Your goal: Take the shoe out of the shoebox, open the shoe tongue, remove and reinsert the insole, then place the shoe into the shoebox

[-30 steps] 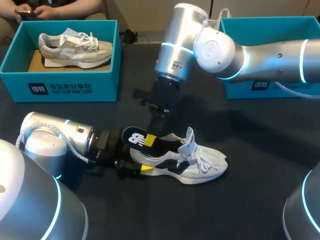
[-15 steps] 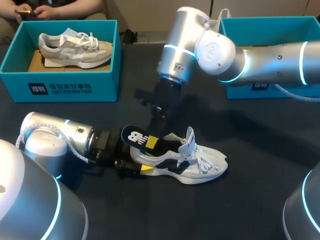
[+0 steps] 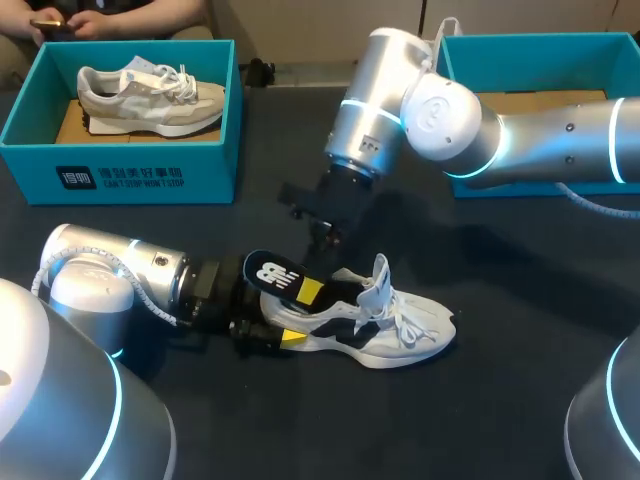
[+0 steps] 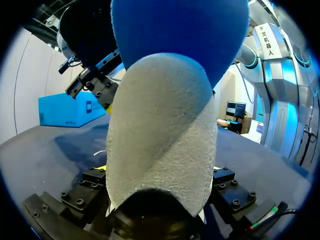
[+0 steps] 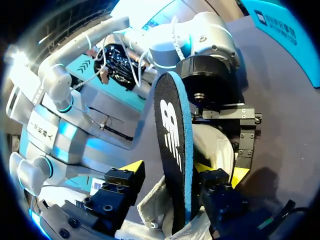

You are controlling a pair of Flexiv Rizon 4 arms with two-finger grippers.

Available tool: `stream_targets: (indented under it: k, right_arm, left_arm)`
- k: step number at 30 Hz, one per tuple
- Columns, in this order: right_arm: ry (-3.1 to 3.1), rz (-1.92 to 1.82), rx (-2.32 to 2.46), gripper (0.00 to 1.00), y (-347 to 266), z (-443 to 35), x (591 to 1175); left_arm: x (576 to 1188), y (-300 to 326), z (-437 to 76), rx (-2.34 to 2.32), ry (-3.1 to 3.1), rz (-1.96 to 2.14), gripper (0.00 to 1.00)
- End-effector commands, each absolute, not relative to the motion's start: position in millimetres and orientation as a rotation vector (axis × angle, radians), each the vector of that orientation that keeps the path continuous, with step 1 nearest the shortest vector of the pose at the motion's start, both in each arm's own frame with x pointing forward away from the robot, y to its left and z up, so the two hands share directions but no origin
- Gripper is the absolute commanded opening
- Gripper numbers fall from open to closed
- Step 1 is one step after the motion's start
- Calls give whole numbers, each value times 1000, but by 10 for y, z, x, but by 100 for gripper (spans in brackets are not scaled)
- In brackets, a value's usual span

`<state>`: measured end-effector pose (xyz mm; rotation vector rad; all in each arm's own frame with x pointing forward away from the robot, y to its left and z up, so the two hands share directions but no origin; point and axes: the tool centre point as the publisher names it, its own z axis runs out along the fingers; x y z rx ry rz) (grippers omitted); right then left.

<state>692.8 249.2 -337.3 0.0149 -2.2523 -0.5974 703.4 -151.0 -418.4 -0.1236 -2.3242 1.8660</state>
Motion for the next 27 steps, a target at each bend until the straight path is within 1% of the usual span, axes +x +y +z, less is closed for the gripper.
stream_targets:
  k: [1, 2, 6, 12, 14, 16, 17, 19, 27]
  right_arm:
    - [-2250, -612, 11, 49, 2508, -3415, 6890]
    - [-2249, -617, 8, 48, 2510, -3416, 6888]
    - [-2253, -627, -3, 42, 2496, -3398, 6888]
    - [-2263, -630, -1, 36, 2498, -3359, 6917]
    - [-2262, -631, 1, 31, 2504, -3366, 6934]
    - [-2260, -632, 3, 23, 2511, -3369, 6946]
    - [-2260, -631, 3, 14, 2514, -3369, 6952]
    - [-2259, -631, 2, 0, 2518, -3366, 6964]
    - [-2313, -673, 27, 0, 2585, -3254, 7027]
  left_arm:
    - [7039, -1517, -4189, -124, -2326, 1863, 0]
    - [7039, -1517, -4189, -124, -2326, 1863, 0]
    - [7039, -1517, -4189, -124, -2326, 1863, 0]
    - [7039, -1517, -4189, -124, -2326, 1863, 0]
    - [7039, -1517, -4189, -124, -2326, 1863, 0]
    - [7039, -1517, -4189, -124, -2326, 1863, 0]
    - [7039, -1517, -4189, -124, -2326, 1863, 0]
    - [7039, -1517, -4189, -124, -2326, 1863, 0]
    - [7039, -1517, -4189, -124, -2326, 1863, 0]
